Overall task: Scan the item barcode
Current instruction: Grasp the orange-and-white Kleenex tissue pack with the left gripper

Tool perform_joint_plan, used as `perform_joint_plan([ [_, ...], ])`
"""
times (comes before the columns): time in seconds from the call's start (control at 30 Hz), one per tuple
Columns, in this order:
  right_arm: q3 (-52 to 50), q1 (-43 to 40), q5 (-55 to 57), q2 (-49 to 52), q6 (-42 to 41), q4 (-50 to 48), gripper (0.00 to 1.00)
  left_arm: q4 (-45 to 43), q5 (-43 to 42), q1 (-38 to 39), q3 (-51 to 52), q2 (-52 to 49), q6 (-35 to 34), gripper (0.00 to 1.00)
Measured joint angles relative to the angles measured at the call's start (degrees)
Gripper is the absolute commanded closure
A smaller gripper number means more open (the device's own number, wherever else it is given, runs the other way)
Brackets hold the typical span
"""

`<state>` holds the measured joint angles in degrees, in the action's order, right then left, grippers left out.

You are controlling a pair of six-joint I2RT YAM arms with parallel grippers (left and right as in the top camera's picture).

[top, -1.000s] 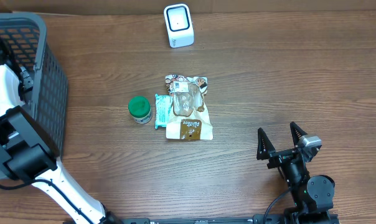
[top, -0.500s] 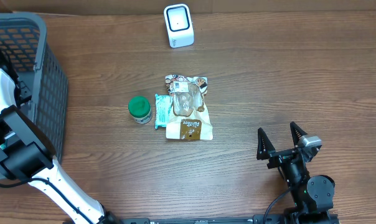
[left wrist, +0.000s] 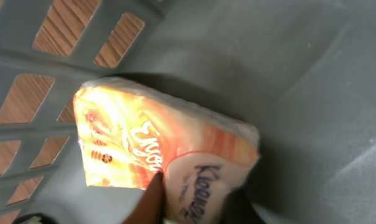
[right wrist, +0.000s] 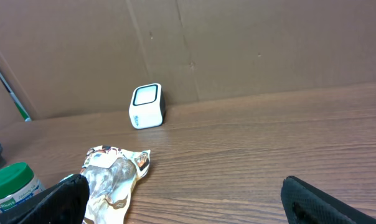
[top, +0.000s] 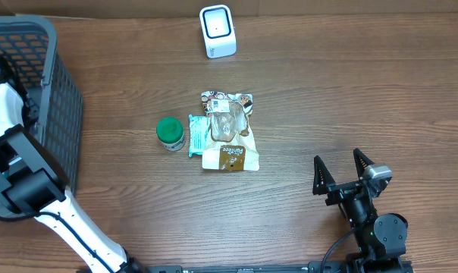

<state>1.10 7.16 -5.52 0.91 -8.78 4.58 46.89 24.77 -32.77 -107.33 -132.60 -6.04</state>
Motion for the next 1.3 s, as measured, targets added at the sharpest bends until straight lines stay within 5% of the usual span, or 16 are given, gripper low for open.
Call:
perform_joint_plan([
  [0.47,0.0,0.0,0.0,0.0,0.0,0.0,0.0,11.1,0.7,0.2,-3.0,-0.3,-5.2,0.96],
  [1.3,0.0,0.0,0.0,0.0,0.0,0.0,0.0,19.1,-22.8,0.2,-3.5,17.9,-10.4,0.96],
])
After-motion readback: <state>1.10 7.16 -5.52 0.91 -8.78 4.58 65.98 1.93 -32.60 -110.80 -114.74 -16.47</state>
